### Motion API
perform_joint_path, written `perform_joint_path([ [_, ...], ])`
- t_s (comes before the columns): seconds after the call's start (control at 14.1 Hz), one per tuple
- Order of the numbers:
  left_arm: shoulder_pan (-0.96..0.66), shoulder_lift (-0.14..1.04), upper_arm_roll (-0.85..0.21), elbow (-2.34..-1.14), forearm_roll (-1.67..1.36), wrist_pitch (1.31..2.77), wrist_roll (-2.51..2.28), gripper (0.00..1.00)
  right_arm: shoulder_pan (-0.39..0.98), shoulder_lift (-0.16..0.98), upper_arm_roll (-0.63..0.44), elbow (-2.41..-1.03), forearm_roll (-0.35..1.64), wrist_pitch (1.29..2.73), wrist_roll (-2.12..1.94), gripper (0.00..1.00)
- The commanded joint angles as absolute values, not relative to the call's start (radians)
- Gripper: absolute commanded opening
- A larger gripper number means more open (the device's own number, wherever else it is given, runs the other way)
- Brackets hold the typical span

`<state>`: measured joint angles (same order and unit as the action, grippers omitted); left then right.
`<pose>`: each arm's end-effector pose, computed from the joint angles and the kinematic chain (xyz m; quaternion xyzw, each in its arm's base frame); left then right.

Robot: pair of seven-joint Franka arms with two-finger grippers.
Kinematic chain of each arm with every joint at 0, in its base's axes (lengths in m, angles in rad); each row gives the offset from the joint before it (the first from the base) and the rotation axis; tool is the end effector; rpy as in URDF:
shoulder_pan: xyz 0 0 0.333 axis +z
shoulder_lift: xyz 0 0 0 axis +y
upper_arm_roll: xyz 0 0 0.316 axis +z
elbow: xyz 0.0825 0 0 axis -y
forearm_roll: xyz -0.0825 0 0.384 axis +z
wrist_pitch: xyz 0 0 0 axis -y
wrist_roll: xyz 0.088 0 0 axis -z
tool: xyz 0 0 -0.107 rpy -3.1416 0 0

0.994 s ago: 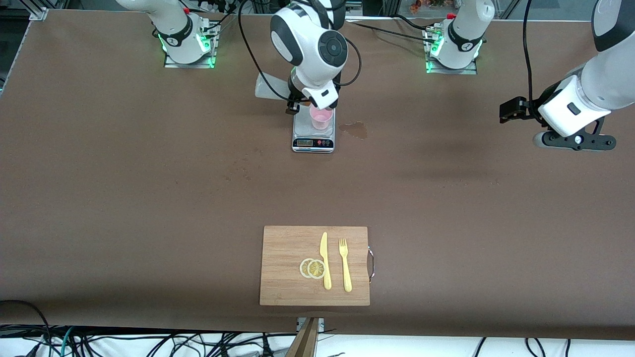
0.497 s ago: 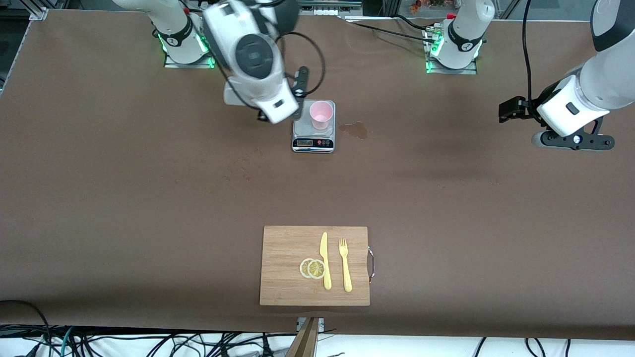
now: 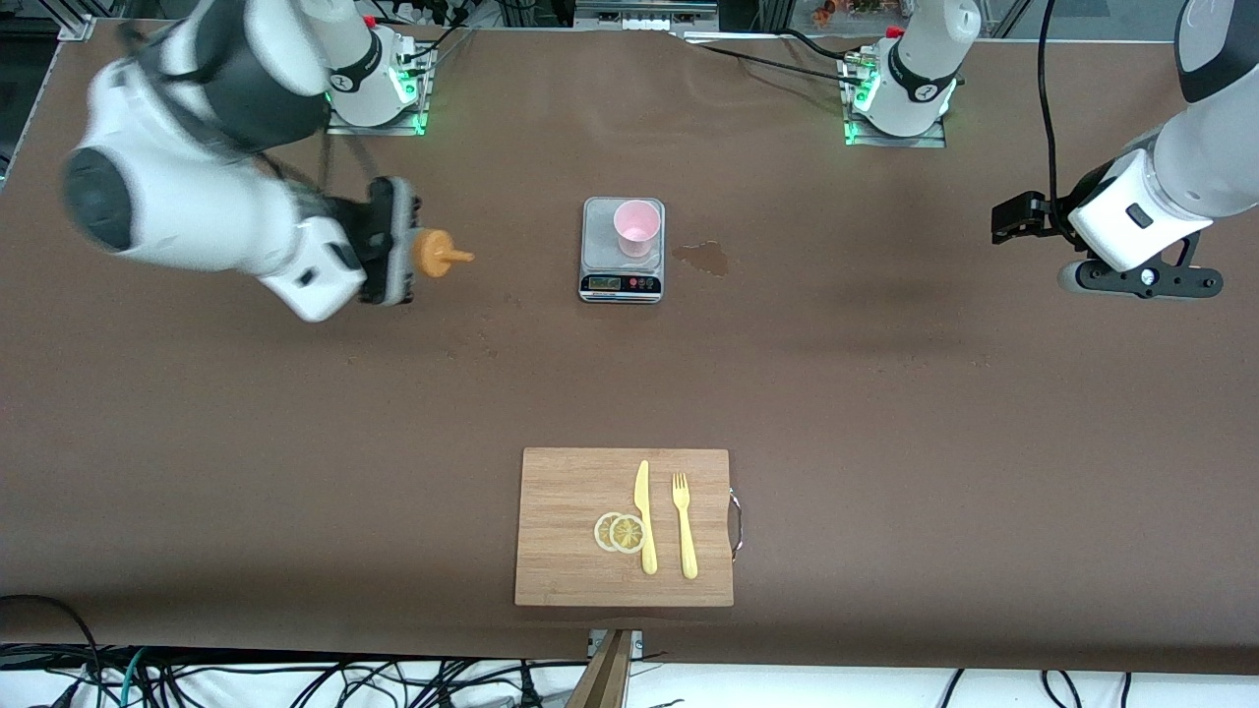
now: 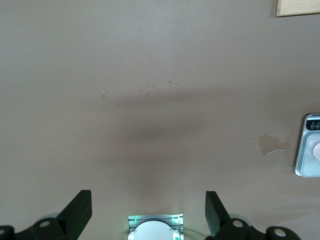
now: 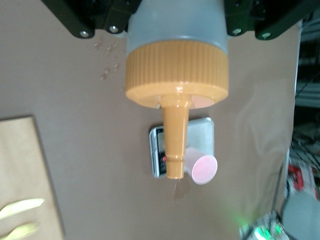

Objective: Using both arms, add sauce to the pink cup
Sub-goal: 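Carry the bottle back with the right gripper and set it down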

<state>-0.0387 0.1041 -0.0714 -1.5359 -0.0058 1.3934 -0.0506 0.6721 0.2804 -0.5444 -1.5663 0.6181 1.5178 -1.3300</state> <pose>0.5596 -0.0606 0.5694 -0.9920 0.0299 0.1230 0.0033 0.5877 0.1751 0.4915 -0.7373 -0.6190 -0.0186 0.2700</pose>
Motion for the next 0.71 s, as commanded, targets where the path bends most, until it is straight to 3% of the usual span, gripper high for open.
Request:
perform_joint_path([
  [0.0, -0.040, 0.123, -0.067, -1.500, -0.023, 1.373, -0.025, 1.00, 0.528, 0.273, -0.518, -1.630, 0.777, 1.517, -1.510, 0.00],
  [0.36, -0.034, 0.161, -0.064, -1.439, -0.020, 1.378, -0.026, 1.00, 0.318, 0.349, -0.517, -1.775, 1.012, 1.456, -1.961, 0.00],
  [0.64, -0.035, 0.167, -0.066, -1.436, -0.017, 1.371, -0.026, 1.00, 0.194, 0.549, -0.518, -1.796, 1.143, 1.283, -2.375, 0.00],
])
